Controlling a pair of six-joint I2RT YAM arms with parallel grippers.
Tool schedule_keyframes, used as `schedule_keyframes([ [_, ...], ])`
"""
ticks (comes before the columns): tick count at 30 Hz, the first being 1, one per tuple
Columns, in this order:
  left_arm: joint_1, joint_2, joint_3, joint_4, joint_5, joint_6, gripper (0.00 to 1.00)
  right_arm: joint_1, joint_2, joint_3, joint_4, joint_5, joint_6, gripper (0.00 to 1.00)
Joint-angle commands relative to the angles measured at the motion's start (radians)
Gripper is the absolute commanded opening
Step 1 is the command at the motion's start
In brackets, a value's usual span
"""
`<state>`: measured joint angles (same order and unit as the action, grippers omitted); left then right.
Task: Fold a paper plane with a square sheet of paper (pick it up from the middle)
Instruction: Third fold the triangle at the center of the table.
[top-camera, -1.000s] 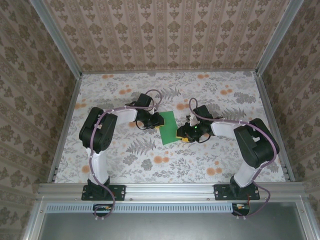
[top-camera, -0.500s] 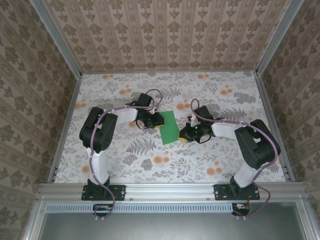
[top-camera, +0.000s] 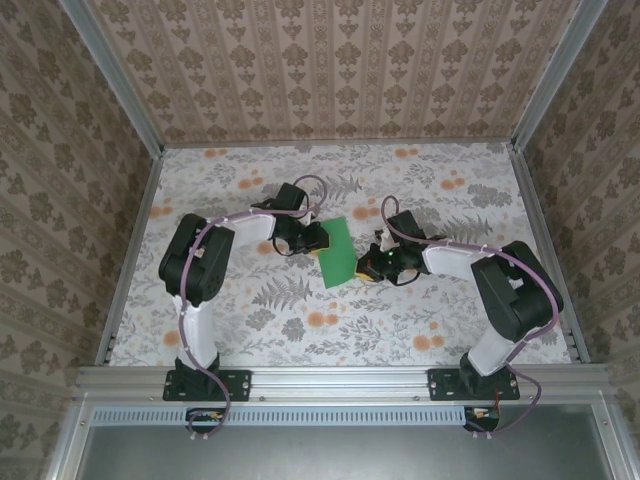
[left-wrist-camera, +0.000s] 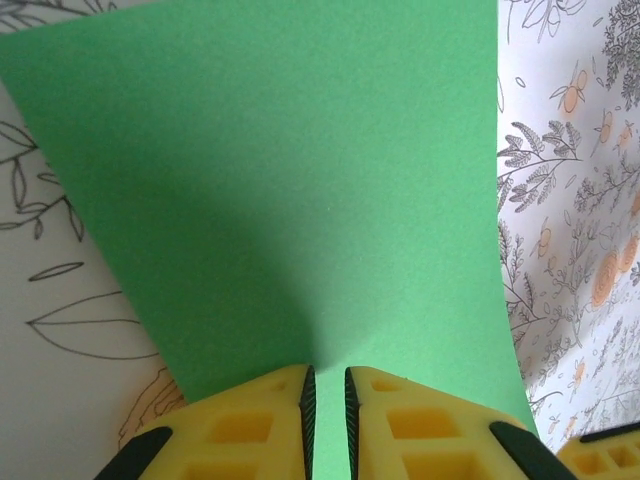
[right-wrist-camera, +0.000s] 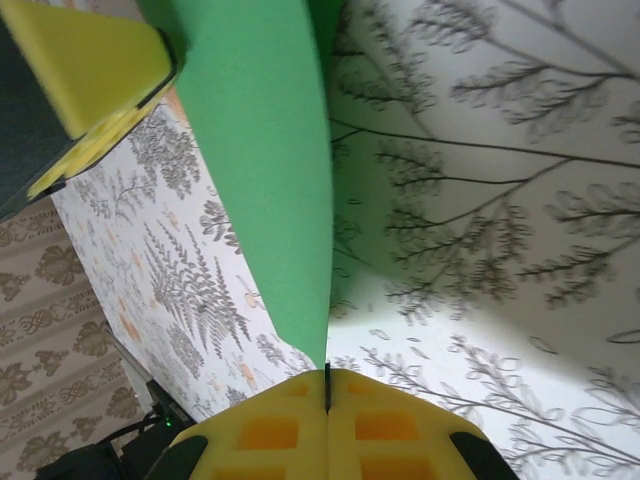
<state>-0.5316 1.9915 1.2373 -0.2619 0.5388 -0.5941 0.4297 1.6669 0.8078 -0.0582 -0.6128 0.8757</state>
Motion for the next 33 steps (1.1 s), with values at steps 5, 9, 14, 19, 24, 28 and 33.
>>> schedule_keyframes([
  [5, -0.01, 0.045, 0.036, -0.075, -0.015, 0.051, 0.18, 0.055, 0.062, 0.114, 0.07, 0.004, 0.057, 0.03],
  [9, -0.01, 0.052, 0.039, -0.082, -0.012, 0.06, 0.17, 0.071, 0.108, 0.156, 0.089, 0.018, 0.063, 0.04],
  [14, -0.008, 0.02, 0.059, -0.086, -0.001, 0.067, 0.18, 0.089, 0.162, 0.186, 0.125, 0.037, 0.064, 0.04],
  [19, 0.002, -0.054, 0.053, -0.028, -0.037, 0.045, 0.23, 0.09, 0.196, 0.191, 0.151, 0.065, 0.075, 0.04],
  [24, 0.025, -0.057, 0.026, 0.0, -0.065, 0.022, 0.23, 0.09, 0.219, 0.187, 0.176, 0.08, 0.083, 0.04],
  [28, 0.027, -0.025, 0.027, -0.012, -0.057, 0.022, 0.2, 0.09, 0.228, 0.185, 0.19, 0.083, 0.095, 0.04],
  [33, 0.027, 0.018, 0.05, -0.041, -0.058, 0.029, 0.17, 0.09, 0.235, 0.184, 0.208, 0.084, 0.106, 0.04],
])
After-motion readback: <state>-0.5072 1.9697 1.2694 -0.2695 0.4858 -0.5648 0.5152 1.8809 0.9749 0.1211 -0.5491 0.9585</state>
